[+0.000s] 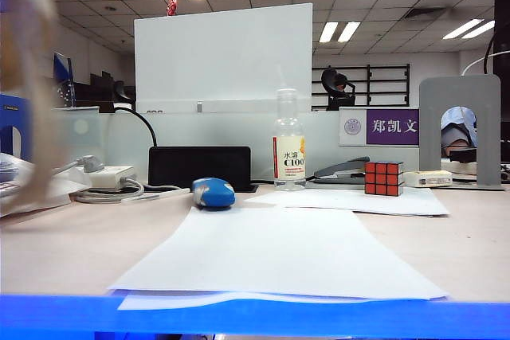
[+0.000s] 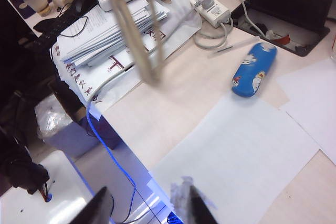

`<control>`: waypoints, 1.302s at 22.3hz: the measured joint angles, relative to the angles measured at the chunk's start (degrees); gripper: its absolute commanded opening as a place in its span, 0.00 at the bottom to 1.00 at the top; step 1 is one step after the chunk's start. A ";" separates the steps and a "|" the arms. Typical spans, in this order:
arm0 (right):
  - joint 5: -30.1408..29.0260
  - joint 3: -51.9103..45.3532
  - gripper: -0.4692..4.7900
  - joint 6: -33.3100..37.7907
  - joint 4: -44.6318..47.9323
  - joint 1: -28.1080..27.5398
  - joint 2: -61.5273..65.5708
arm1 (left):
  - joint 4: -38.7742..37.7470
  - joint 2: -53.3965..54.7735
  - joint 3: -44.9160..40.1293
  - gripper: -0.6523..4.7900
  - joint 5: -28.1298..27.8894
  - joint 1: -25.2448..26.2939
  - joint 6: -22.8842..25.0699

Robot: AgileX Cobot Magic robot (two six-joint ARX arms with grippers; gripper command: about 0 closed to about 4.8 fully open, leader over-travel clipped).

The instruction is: Take the glasses case out of the canvas bag and put it on the table.

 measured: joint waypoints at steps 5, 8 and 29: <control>1.18 -0.02 0.45 -2.12 -0.26 0.02 -3.23 | -2.95 0.68 -1.14 0.11 2.51 1.46 -5.42; 3.98 -0.02 0.45 -2.47 0.85 0.00 -5.88 | 3.28 0.61 -1.16 0.11 7.37 1.60 -3.61; 10.05 0.00 0.45 -1.97 3.37 -0.09 -15.15 | -32.65 15.61 -5.05 0.11 4.31 -3.76 2.16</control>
